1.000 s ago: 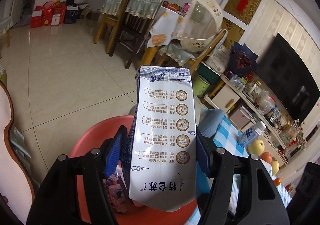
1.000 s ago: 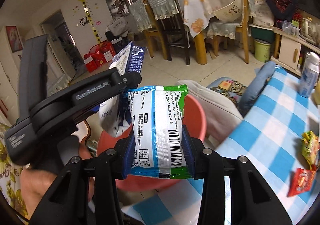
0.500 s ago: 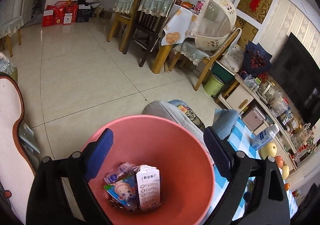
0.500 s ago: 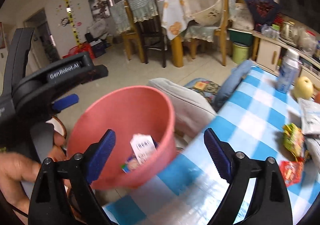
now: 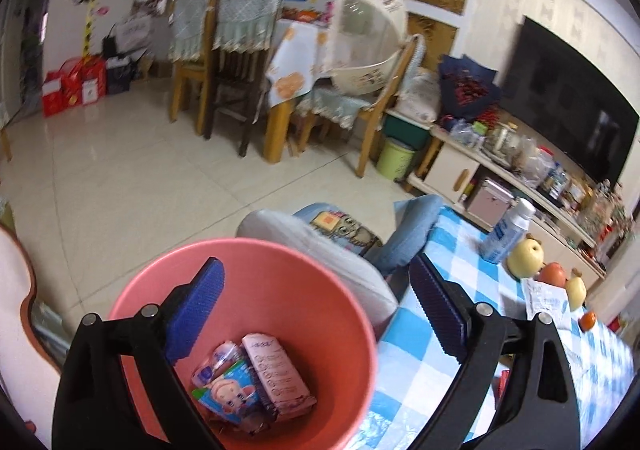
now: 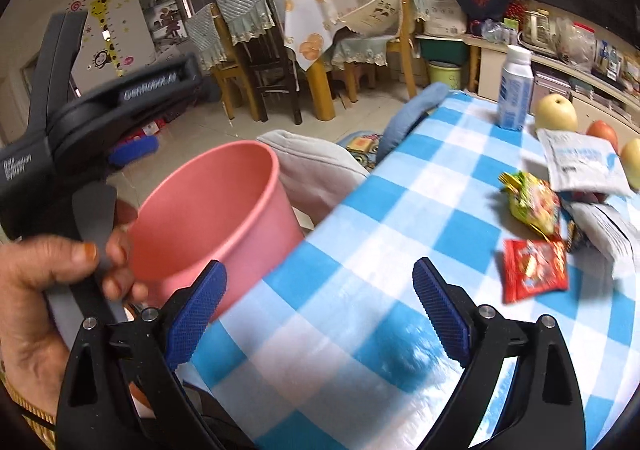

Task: Collect trash
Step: 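Carry the bag and wrapper over the pink bucket and open both tools, then move both open tools back over the remaining trash on the table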

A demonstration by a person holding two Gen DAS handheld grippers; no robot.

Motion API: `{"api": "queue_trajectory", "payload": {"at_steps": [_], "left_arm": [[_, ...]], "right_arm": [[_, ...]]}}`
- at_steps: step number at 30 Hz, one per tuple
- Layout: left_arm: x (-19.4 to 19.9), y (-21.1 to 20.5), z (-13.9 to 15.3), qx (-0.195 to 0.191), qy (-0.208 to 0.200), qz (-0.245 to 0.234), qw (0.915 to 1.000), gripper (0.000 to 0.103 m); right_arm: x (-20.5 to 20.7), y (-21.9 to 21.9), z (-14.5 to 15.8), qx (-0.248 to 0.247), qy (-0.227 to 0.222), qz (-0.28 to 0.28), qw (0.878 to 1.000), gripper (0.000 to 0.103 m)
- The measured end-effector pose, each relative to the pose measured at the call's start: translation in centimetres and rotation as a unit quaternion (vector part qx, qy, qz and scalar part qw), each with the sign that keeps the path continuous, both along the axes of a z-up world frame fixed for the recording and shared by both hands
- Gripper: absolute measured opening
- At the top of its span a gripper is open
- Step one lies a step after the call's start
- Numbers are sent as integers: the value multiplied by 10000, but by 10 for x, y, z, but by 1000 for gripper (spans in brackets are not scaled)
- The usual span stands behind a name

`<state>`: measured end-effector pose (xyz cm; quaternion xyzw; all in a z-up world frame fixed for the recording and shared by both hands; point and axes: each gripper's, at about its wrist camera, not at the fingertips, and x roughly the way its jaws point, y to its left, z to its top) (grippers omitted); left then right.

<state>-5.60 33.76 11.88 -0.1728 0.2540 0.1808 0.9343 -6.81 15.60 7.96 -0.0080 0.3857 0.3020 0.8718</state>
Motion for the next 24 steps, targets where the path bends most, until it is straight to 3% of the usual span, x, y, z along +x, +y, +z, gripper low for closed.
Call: {"api": "queue_trajectory", "payload": {"at_steps": [5,11,24], "left_arm": [[7,-22,2,120,-248,-529,9982,94],[10,-42,2,4,-533,-1010,9935,95],[16,-78,1,529,-436,-1198,9904,95]], "right_arm": [[-10,-13,2,-35,-99,-43,9999,93],[-17,-36,3,-4,-171,-118,9998,93],[-20,-86,7,319,-70,-465,9984,94]]}}
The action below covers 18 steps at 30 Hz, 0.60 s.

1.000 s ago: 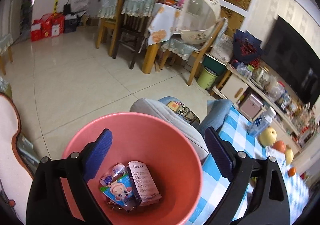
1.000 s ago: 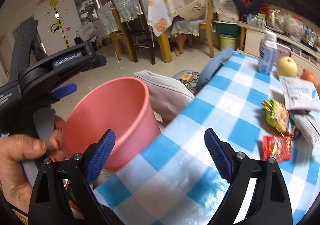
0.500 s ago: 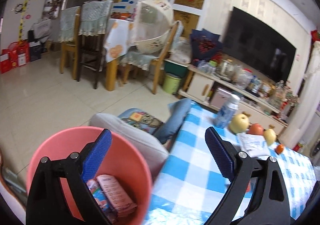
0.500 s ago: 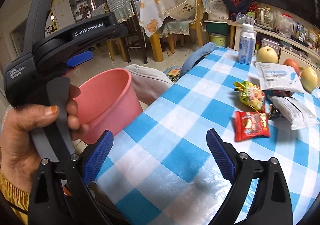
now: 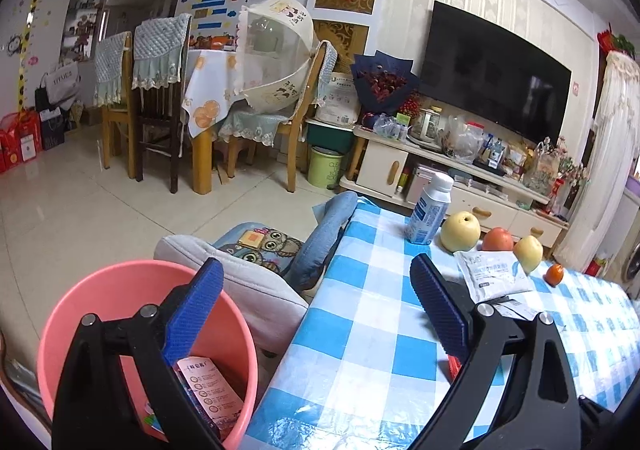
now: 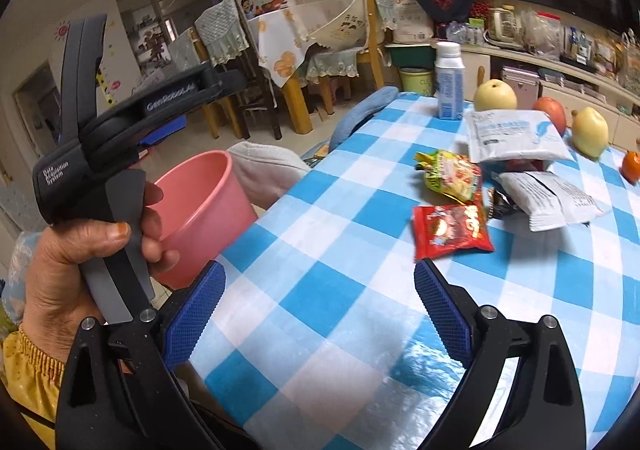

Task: Collect trash
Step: 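Move both open tools back over the remaining trash on the table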

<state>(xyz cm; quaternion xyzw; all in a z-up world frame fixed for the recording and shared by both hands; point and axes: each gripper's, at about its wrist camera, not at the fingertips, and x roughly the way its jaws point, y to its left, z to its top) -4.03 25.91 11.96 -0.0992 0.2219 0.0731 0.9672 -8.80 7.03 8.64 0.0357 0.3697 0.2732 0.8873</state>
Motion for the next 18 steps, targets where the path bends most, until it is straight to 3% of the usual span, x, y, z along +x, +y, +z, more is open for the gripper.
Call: {"api": "queue_trajectory", "payload": {"at_steps": [14,18], "left_arm": [[11,-23,-10,494,492,-100,9975,95],[14,-35,-14,664,575,-334,9956,95]], "right_arm": [[9,-64,-2,445,257,-533,9973,94],[13,-84,-1,560,317,-721,9953,94]]}}
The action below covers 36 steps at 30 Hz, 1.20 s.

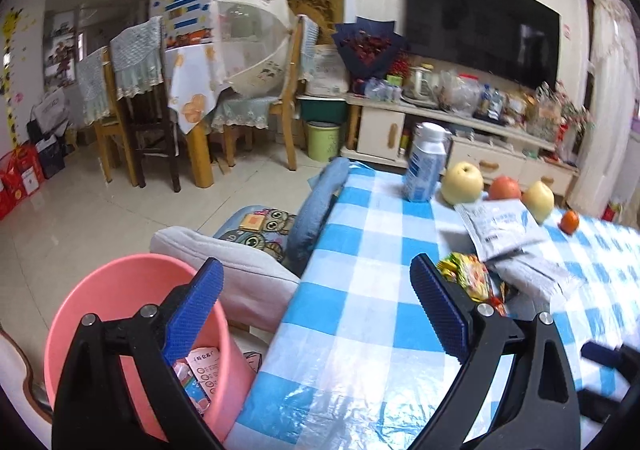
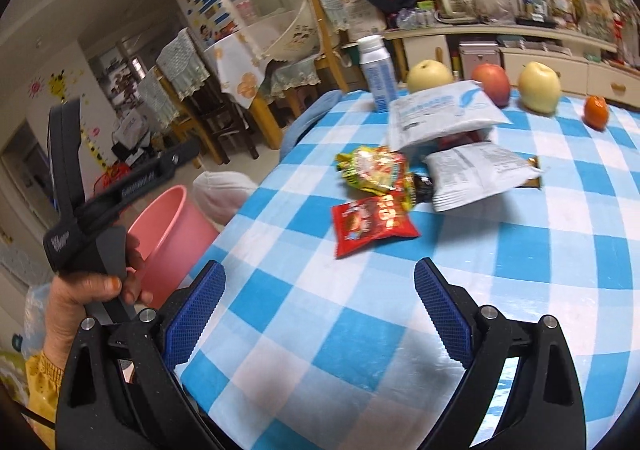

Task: Collect trash
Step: 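Move both open tools back over the remaining trash on the table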

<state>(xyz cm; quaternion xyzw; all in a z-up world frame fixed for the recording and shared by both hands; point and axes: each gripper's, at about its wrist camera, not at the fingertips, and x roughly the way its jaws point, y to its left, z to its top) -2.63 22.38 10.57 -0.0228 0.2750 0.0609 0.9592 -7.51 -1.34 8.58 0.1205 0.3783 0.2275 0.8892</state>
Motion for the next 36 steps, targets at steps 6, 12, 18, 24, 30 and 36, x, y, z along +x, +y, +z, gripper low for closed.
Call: {"api": "queue_trajectory", "payload": {"at_steps": [6,12,18,24,30,36], "left_arm": [[4,-20,-7,60,184,-346,9992,95],[7,-40,-16,43,352,-631,9974,95],[10,-65,-26,73,537,-918,9943,95],[13,-91,-38,135,782,-1305,9883,95],[17,-119,-54,450,1122,-2015,9720,95],[27,-129,-66,492,1280,-2387,9613,95]], "right_arm": [[5,-29,3,210,34,-161,9996,94],[8,-49,9,266,-18,-262,9993,94],[11,-67,11,368,-9,-304,9989,94],[14,-89,12,633,67,-392,9972,94],[30,-120,-2,1363,469,-499,9883,94],[47,-147,-23,2206,897,-600,9694,94]]}}
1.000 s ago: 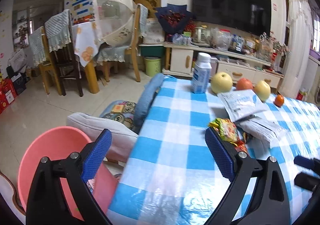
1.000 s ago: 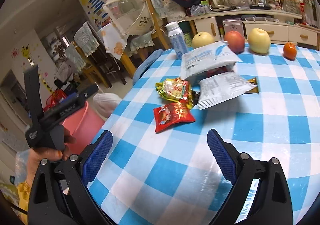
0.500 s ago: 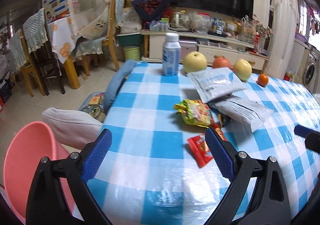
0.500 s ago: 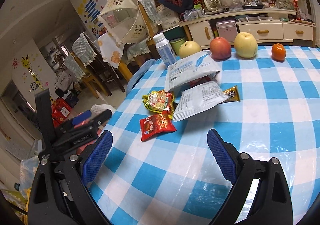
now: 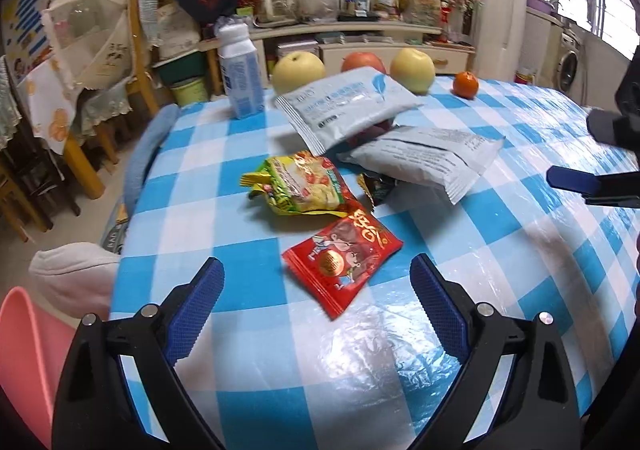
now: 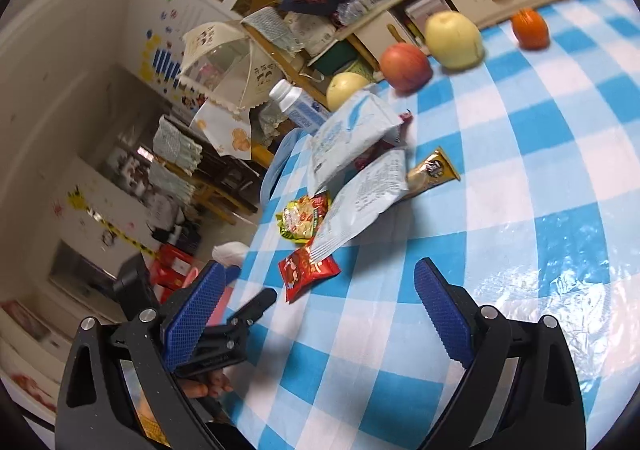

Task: Collect trash
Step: 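Move both open tools back over the remaining trash on the table, then grip the red snack wrapper with the left tool while the right tool grips the white bag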

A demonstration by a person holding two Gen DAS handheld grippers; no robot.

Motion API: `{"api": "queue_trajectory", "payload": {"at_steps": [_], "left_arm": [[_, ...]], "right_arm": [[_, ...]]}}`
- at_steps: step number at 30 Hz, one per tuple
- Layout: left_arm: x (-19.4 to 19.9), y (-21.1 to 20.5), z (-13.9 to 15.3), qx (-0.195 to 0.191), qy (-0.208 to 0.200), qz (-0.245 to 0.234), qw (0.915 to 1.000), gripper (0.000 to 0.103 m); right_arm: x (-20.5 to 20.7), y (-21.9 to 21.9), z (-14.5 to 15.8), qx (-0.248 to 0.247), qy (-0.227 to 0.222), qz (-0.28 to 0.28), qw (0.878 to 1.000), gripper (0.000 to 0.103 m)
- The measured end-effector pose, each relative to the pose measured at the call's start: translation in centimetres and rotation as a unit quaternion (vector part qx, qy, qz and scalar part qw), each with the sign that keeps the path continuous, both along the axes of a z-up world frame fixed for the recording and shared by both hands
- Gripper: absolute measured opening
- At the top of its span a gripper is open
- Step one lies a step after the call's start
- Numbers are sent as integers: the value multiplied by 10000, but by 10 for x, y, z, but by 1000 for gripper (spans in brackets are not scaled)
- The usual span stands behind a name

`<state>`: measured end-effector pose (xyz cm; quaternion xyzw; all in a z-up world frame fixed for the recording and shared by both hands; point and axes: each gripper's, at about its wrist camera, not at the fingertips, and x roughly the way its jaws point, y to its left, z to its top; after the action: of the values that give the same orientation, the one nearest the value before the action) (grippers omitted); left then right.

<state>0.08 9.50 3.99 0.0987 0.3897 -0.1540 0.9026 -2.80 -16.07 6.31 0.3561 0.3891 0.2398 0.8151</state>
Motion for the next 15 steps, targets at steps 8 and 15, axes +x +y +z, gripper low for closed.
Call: {"api": "queue_trajectory", "payload": {"at_steps": [8,15], "left_arm": [[17,-12,-21,251,274,-161,9992,95],[33,-4,-29,-76,500,-1,9987,95]], "right_arm": [[22,-10,-22,922,393,28,9950,84],[35,-5,-37,1352,627,92,9888,76]]}}
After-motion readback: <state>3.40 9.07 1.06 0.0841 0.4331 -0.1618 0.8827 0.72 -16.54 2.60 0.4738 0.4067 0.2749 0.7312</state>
